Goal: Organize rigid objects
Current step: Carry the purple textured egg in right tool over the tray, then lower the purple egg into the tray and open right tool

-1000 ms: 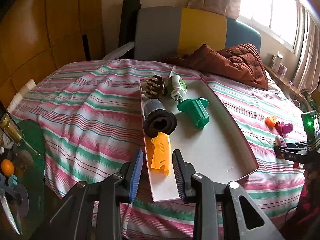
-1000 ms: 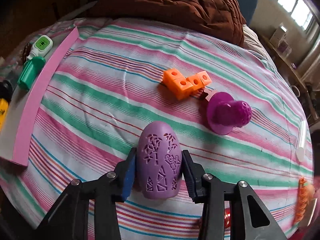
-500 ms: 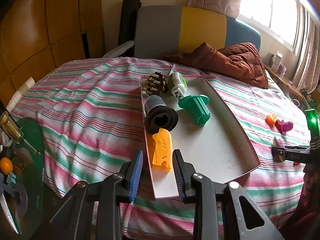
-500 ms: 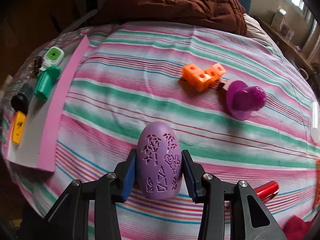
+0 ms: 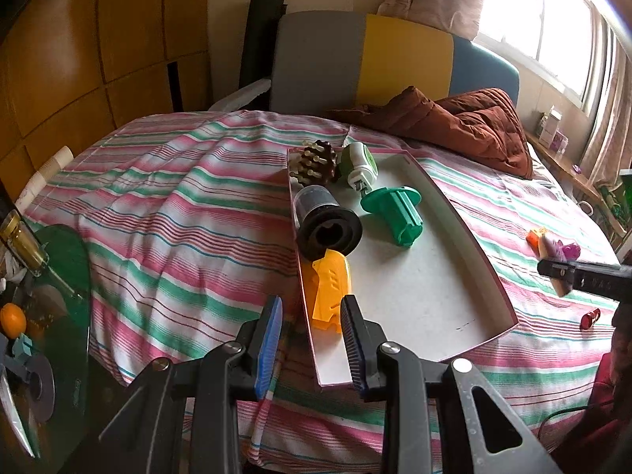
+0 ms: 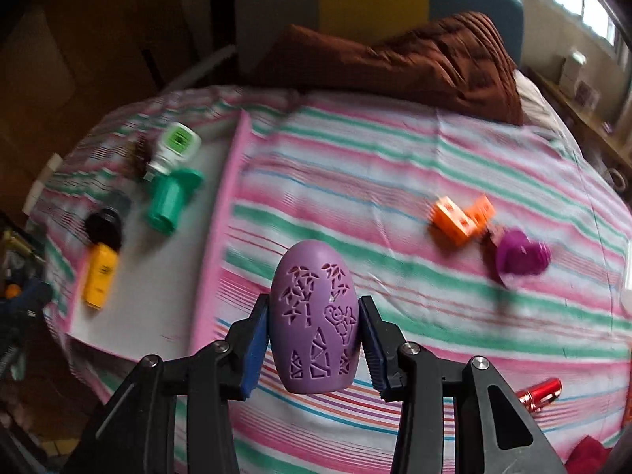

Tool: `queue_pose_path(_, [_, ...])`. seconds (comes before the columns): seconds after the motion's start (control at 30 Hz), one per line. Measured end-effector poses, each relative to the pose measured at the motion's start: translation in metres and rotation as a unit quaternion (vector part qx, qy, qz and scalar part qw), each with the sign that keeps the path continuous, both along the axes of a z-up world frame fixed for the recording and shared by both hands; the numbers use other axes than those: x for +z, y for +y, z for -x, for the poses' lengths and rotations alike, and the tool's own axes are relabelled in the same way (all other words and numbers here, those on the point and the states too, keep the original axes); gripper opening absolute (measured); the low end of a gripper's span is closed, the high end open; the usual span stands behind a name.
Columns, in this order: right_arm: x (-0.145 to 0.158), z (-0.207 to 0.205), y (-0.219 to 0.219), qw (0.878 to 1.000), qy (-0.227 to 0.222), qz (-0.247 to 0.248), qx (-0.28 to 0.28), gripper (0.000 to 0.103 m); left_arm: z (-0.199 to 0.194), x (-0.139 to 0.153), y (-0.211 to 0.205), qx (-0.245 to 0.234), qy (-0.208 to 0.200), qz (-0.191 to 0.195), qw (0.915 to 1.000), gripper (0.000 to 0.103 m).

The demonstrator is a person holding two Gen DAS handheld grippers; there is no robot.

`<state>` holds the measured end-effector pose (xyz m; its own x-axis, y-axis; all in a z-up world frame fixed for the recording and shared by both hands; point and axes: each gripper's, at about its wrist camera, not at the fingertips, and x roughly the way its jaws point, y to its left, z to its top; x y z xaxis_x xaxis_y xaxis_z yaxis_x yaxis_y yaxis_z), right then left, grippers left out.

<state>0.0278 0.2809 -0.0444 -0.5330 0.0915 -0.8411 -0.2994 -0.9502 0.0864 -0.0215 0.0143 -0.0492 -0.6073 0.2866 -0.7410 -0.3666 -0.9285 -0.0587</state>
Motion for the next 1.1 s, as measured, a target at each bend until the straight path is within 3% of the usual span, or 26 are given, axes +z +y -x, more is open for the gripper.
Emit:
queue_pose_path(0.2, [0.016,0.024,-0.041,0.998,0.022,0.018,0.059,0.044,0.001,0.000,-0.004,0.006,0.000,-0.003,1.0000,0.030])
queue_pose_path(0.43, [-0.010,0.069,-0.092,0.992,-0.009,0.043,0.116,0.044,0.004,-0.002,-0.014,0.020,-0.003,-0.002,0.9998,0.030])
queue_pose_path(0.77, [-0.052,0.125,-0.123,0.991,-0.053,0.044,0.115,0.045,0.007,-0.007,-0.020,0.030,-0.009,0.003,0.9995,0.030])
queue_pose_path(1.0, [-0.049,0.129,-0.127,0.992,-0.043,0.026,0.117,0.045,0.007,-0.007,-0.022,0.035,-0.008,0.007,0.9993,0.030])
queue_pose_path(1.1, [-0.042,0.124,-0.126,0.992,-0.034,0.023,0.122,0.052,0.006,-0.006,-0.023,0.034,-0.008,0.006,0.9994,0.030])
